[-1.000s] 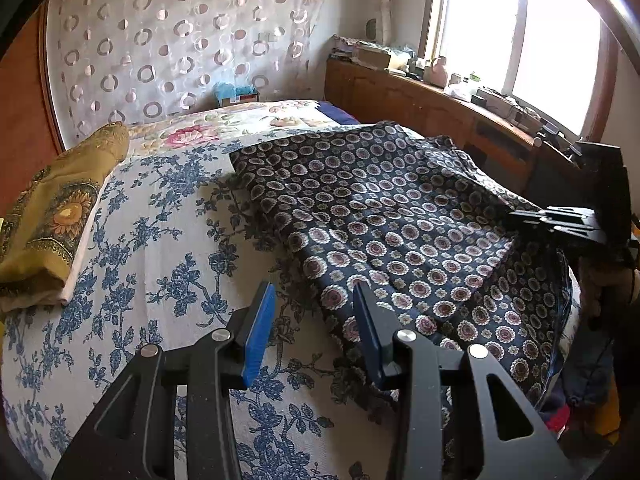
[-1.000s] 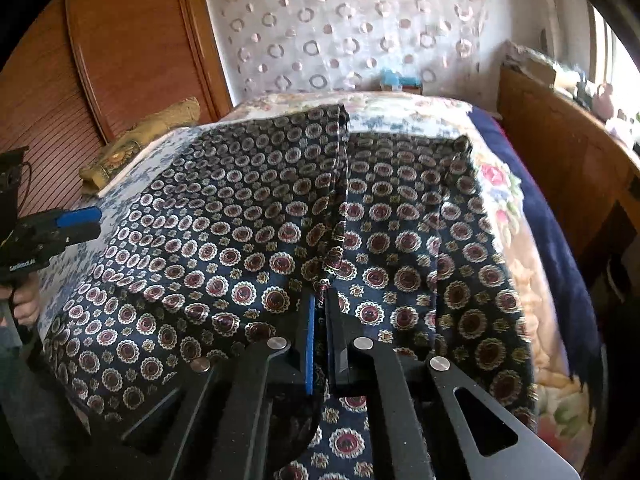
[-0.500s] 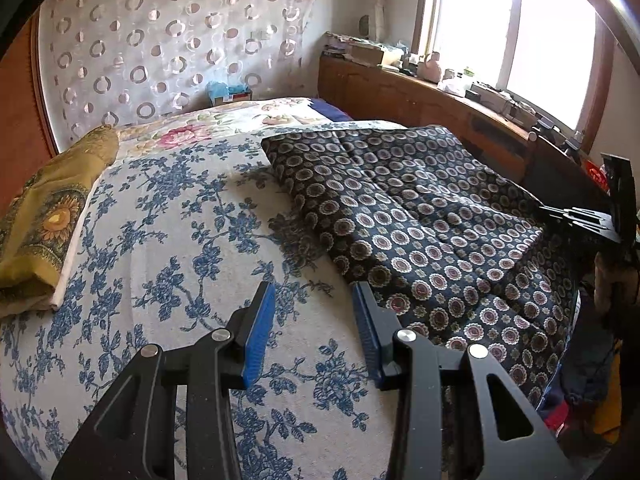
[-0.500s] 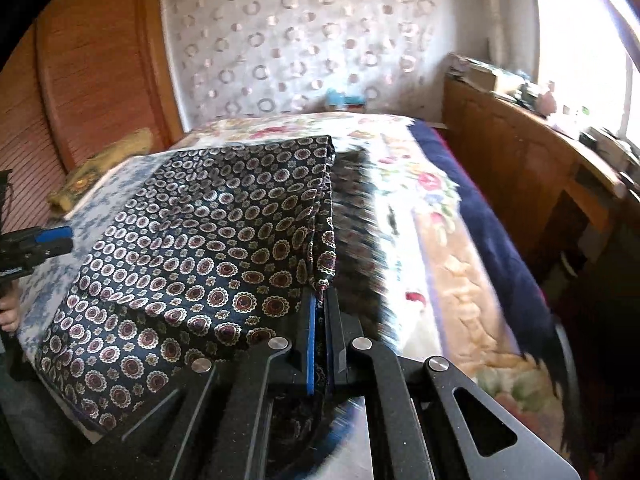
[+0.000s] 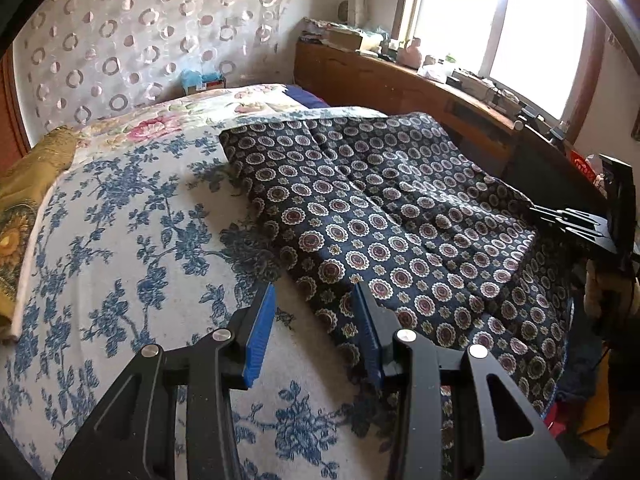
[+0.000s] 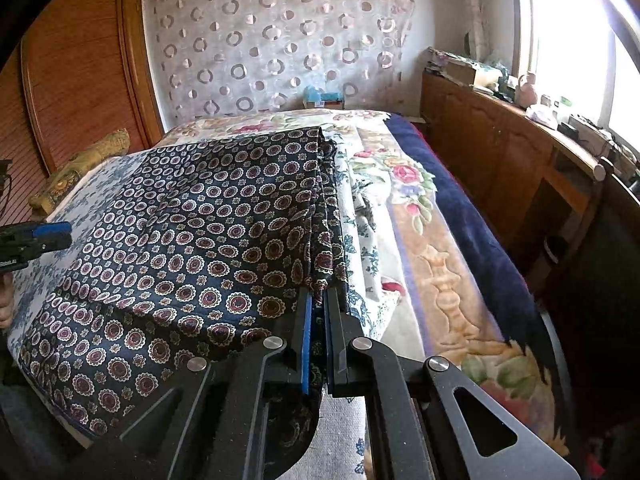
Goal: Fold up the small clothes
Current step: 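Pinch the robe's side edge with the right gripper and fold it inward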
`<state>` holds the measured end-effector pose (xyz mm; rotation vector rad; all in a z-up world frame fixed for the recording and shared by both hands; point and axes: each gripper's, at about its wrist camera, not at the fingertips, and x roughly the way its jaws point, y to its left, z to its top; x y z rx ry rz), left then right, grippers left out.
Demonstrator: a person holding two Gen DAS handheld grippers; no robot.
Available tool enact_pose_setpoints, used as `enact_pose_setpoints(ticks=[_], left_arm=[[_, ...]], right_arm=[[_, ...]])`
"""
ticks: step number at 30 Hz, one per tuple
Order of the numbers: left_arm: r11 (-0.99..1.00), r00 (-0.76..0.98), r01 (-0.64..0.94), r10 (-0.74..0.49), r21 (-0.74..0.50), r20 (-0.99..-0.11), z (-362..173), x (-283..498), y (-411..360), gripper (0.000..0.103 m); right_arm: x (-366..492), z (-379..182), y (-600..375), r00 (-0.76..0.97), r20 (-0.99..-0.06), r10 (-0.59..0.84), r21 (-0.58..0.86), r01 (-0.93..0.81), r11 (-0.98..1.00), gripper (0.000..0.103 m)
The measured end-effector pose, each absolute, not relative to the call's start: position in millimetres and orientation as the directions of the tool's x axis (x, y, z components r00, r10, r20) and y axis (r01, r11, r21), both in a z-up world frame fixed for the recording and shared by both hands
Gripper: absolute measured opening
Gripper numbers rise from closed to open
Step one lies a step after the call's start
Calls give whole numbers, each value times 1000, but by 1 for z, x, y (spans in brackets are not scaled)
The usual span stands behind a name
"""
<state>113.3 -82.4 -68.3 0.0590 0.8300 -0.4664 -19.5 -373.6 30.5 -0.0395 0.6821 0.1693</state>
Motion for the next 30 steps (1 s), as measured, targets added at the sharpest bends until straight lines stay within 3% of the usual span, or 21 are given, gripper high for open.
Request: enact_pose_setpoints(ticks=[5, 8, 20, 22, 24, 30], left_arm=[[893, 551, 429, -379, -137, -743, -74, 123, -88, 32], [891, 537, 432, -379, -140, -754, -77, 128, -91, 30], [887, 519, 430, -394, -166, -759, -79, 135, -97, 30], [886, 519, 430, -400, -175, -755, -79, 135, -96, 26], [886, 517, 423, -410, -191, -751, -79, 137, -93, 16], [878, 507, 419, -439, -233, -742, -78, 141, -89, 4]], right_arm=[[-9, 22, -372, 762, -639, 101, 2, -130, 991, 35], [-8, 22, -371, 759, -643, 105, 15, -125, 992, 43], [-4, 18, -373, 733, -665, 142, 47, -148, 988, 46], [-4, 18, -373, 733, -664, 149, 53, -152, 987, 46], [-3, 18, -375, 731, -663, 160, 64, -158, 985, 46], [-2, 15, -379, 729, -659, 185, 92, -167, 982, 46]])
